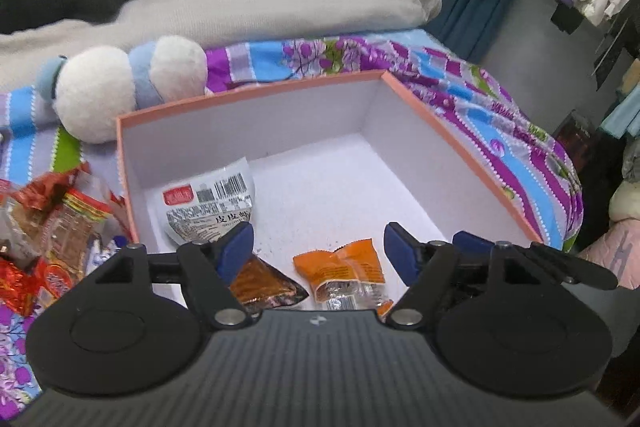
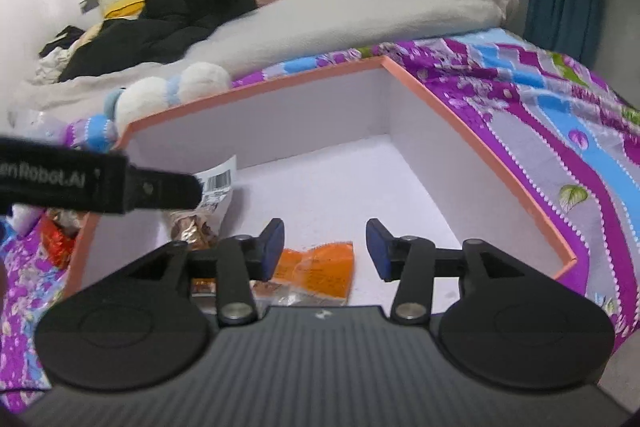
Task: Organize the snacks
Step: 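Open both grippers to drop the packets into the pink box, then withdraw both tools from the box back toward the snack pile, then grasp the red foil packet with left gripper while right gripper grasps the green-labelled packet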
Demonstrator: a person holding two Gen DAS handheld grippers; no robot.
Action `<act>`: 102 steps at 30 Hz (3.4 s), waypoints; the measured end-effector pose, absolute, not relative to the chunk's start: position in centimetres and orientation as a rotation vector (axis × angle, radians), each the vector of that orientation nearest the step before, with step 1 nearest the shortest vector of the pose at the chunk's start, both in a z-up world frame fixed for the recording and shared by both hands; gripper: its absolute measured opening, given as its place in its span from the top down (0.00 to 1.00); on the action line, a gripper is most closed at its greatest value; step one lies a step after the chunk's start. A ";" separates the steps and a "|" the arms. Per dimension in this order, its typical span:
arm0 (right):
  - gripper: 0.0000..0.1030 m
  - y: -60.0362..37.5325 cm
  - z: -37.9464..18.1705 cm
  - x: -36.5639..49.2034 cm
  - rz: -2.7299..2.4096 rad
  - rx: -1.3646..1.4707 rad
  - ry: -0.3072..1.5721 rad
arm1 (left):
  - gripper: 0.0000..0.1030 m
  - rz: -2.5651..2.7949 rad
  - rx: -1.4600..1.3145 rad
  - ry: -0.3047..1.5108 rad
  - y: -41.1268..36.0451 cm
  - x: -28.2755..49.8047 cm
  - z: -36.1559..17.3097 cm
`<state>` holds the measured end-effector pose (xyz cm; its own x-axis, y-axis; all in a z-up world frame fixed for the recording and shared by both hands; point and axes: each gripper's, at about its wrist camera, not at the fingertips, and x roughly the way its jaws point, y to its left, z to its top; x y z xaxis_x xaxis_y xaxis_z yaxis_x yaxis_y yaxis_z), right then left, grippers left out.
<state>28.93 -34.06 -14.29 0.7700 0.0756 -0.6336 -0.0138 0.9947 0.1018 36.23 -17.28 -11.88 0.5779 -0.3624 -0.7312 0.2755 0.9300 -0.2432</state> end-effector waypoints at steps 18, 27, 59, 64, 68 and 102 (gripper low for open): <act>0.53 -30.4 -7.5 19.8 0.095 0.077 0.551 | 0.26 -0.345 -0.121 0.736 -11.2 23.7 -4.1; 0.53 -28.3 -6.1 14.6 0.132 0.078 0.506 | 0.26 -0.312 -0.141 0.691 -7.6 17.2 -2.4; 0.53 -21.1 -8.6 3.2 0.275 0.024 0.510 | 0.18 -0.154 -0.242 0.727 1.9 6.4 -5.8; 0.53 -20.6 -9.2 3.7 0.277 0.023 0.531 | 0.17 -0.135 -0.247 0.750 2.4 7.1 -6.9; 0.52 -20.0 -10.0 4.1 0.289 0.020 0.549 | 0.17 -0.120 -0.245 0.772 2.9 8.1 -8.0; 0.15 -8.5 -21.4 22.4 0.482 -0.354 0.708 | 0.12 -0.025 -0.310 0.944 14.1 33.3 -23.9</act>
<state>22.35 -8.51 -21.41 0.6588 0.2993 -0.6902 -0.5323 0.8338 -0.1465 33.29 14.13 -23.91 0.5894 -0.1556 -0.7927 -0.1134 0.9556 -0.2719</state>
